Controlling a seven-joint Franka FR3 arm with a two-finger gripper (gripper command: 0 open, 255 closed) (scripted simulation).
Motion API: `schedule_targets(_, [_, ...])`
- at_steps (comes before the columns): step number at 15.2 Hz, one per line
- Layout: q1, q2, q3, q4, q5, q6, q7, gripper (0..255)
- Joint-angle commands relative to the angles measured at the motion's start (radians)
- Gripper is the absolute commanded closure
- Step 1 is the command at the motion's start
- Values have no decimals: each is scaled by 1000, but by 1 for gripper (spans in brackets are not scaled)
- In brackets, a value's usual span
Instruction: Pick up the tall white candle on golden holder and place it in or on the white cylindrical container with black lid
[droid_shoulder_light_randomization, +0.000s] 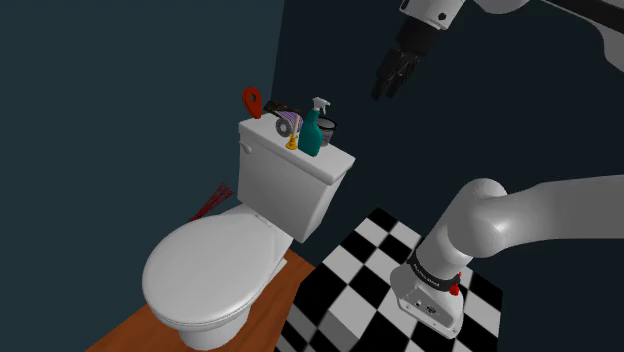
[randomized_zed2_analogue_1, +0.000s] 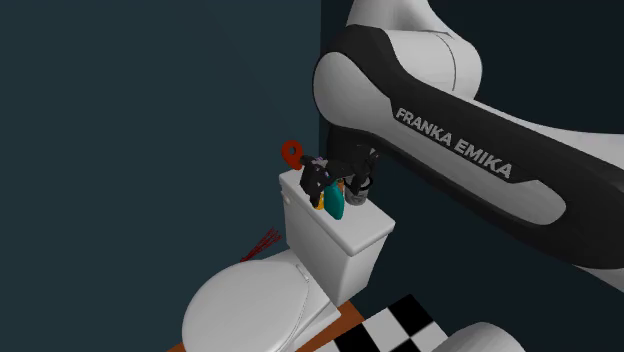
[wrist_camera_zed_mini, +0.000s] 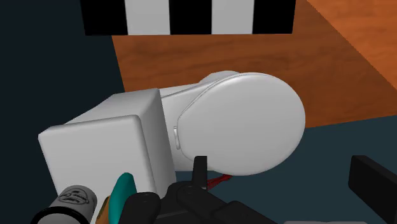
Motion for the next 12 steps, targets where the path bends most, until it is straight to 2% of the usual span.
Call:
schedule_targets(1, [0,0,0,0,0,0,0,0])
schedule_targets(12, [-21,296,-81,8,-57,297,-137,0])
